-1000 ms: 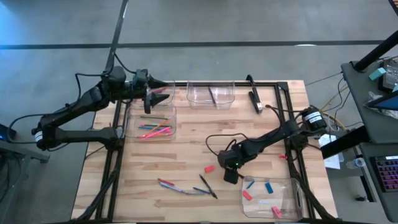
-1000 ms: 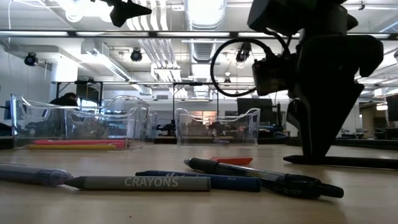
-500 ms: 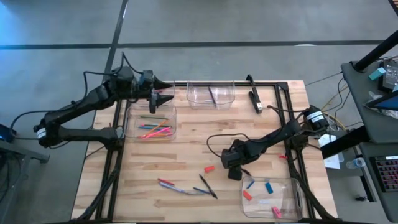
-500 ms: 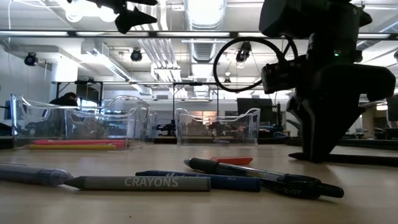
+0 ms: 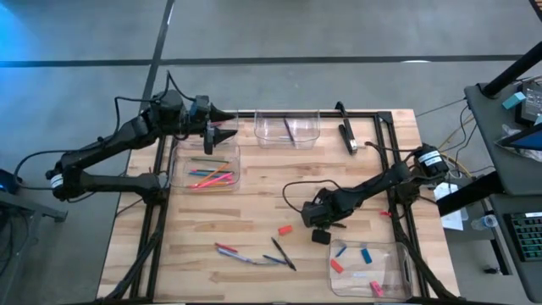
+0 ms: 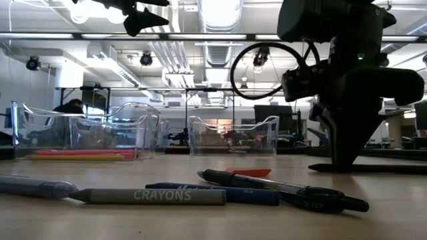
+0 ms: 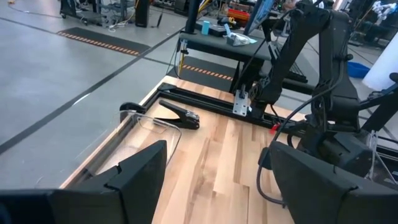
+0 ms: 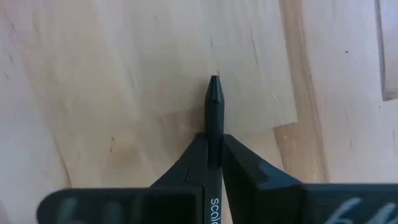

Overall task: Sort crayons/erasers/pens/pencils in bins
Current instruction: Put the black pen into the top right transparent bin

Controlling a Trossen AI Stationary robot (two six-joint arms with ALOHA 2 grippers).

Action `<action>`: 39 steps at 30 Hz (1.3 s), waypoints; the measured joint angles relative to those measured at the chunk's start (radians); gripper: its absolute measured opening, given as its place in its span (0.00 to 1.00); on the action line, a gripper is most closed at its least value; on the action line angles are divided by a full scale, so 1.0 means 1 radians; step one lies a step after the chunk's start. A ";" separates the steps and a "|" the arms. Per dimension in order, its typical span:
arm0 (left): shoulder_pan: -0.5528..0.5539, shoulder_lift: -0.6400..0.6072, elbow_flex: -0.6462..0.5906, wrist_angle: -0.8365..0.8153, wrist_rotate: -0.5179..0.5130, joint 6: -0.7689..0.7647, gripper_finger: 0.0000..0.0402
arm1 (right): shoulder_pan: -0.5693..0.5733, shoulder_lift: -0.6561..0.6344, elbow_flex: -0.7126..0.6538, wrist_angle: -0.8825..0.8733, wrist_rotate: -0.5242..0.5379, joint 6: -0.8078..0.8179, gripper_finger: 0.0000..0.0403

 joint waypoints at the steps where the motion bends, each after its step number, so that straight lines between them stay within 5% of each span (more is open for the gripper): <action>1: 0.000 0.000 0.000 0.000 0.000 -0.001 0.67 | -0.005 -0.017 0.003 -0.003 -0.001 -0.002 0.05; 9: 0.000 -0.004 0.000 0.000 0.000 -0.008 0.67 | -0.156 -0.178 0.117 -0.081 0.113 -0.119 0.05; 17: 0.000 -0.004 0.000 0.001 -0.004 -0.028 0.67 | -0.511 -0.249 0.354 -0.011 0.165 -0.426 0.05; 25: 0.000 -0.004 0.000 0.000 -0.006 -0.056 0.67 | -0.809 -0.051 0.575 -0.018 -0.040 -0.693 0.05; 33: 0.000 -0.003 0.000 -0.001 -0.009 -0.081 0.67 | -0.886 0.172 0.823 -0.116 -0.104 -0.821 0.08; 39: 0.000 -0.001 0.000 -0.001 -0.009 -0.105 0.67 | -0.902 0.265 0.994 -0.279 -0.126 -0.812 0.23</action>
